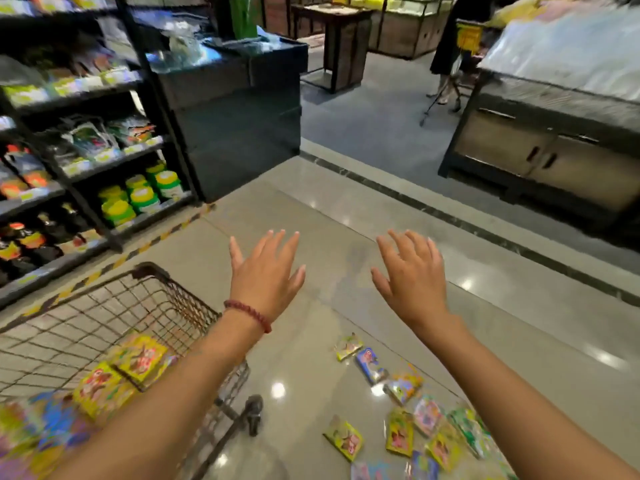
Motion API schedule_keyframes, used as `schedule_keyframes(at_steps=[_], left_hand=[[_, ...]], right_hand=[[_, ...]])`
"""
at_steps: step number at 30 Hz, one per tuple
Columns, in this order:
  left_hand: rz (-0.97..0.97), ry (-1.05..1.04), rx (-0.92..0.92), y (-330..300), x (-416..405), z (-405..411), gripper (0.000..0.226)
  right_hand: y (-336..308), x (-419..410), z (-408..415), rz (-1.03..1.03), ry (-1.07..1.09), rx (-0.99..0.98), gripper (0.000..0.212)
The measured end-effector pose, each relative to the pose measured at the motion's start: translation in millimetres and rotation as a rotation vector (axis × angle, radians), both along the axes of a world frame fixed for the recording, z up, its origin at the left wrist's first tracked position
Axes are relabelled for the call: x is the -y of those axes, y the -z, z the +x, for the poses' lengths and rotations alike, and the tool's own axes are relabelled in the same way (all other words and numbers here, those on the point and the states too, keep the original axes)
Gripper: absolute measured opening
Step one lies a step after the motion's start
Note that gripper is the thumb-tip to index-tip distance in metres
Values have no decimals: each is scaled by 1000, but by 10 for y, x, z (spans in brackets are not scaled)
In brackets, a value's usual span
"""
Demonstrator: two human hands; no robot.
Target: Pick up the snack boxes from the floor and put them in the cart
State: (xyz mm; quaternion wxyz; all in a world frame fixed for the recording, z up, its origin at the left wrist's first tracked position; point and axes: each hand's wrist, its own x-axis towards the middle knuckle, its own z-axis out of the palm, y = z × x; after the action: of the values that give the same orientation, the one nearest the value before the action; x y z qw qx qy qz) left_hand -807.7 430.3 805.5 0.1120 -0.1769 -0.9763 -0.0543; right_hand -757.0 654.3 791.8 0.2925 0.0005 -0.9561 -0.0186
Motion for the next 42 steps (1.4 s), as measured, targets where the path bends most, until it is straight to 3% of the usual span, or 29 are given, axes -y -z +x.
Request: schedule_keyframes(at_steps=[6,13,22,31,34,38,42], left_hand=[[48,98,112,802,-790,477,53],[-55,156,161,2036,-1008,781,50],[-145,351,352,4492,-1140,1040,66],[-240,450,495,6920,-1085,1264,75],[-230,470,532,7538,-1061,1199,77],[-372,586,556,8241,-1181,831,85],[-561,691,525,8668,-1340,507,94]], right_hand=[[794,-986,699,-73,91,189,45],[2058,-1272,1216,-206,182,373,46],[4538,-966,1950,-316,310,519,52],[6953,-700,2484,-372,247,660,50],[7586,-699,2564,-367,205,760,71],[8248,-764,2490,-323,113,897,106],[8691,-852,2361,-206,41,975,103]])
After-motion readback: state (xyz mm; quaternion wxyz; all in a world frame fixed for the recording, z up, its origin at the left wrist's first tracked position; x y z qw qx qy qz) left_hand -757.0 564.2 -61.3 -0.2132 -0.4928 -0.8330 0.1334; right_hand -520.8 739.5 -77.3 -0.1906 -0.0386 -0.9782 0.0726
